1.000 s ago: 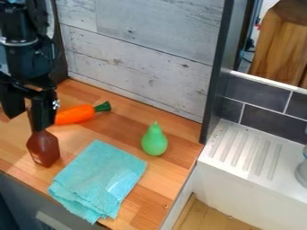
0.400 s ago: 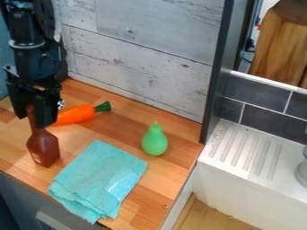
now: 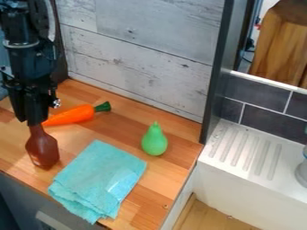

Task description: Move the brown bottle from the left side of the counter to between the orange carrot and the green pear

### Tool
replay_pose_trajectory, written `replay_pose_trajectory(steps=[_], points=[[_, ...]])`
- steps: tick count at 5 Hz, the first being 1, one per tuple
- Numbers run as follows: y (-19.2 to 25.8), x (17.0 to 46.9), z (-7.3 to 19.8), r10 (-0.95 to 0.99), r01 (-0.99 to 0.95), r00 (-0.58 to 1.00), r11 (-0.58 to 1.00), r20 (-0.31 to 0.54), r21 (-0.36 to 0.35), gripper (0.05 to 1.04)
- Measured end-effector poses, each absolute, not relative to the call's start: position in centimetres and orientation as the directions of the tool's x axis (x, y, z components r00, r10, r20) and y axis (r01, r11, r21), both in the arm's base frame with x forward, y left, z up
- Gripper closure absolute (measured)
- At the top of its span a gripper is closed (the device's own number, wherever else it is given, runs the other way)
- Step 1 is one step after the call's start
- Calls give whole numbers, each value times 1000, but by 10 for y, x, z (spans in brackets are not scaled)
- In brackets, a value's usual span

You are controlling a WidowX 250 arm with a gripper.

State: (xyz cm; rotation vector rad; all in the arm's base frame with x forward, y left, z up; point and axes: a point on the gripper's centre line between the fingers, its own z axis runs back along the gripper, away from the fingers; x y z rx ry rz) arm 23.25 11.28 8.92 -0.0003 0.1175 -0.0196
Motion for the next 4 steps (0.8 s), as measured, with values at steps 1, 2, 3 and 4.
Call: replay_pose_trajectory(steps=[1,2,3,4], points=[[112,227,135,43,-41,998,998,-45,47,757],[100,232,159,2,-2,1000,1000,-5,19,757],[74,254,164,-97,97,995,995,26,-2,757],[60,277,156,-115,117,992,993,52,-35,757]])
